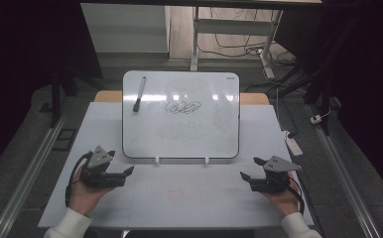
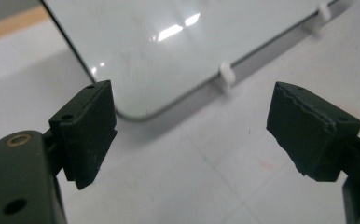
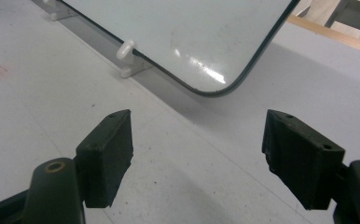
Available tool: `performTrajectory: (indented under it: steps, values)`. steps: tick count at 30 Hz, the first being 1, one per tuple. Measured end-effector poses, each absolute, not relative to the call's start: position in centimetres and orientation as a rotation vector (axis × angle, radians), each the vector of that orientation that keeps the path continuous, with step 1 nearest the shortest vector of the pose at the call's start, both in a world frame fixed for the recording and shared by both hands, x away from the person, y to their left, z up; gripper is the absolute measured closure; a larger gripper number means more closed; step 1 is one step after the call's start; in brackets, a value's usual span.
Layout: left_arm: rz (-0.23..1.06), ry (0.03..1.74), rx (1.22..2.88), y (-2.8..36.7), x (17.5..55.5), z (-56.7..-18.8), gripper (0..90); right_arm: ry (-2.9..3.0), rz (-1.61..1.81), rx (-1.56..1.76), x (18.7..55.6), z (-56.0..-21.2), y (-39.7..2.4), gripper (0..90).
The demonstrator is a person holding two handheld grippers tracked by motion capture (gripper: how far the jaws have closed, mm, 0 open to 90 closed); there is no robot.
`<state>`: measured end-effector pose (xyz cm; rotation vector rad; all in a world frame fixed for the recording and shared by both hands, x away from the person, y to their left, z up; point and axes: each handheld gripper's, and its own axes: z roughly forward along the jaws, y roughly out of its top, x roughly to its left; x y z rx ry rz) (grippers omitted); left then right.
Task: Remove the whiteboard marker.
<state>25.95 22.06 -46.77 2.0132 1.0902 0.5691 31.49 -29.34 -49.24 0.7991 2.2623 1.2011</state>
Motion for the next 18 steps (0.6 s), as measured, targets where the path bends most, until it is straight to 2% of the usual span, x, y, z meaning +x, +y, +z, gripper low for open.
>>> performTrajectory:
  steps: [8, 18]
  values:
    - [0.603, 1.030, 2.013, 19.8, 30.1, -40.7, 17.1, 2.263, 1.221, 0.797, 31.6, -49.2, -29.2, 25.8]
    - [0.628, 1.036, 2.011, 18.0, 34.5, -37.7, 18.5, 2.267, 1.241, 0.806, 31.8, -49.5, -29.2, 26.6]
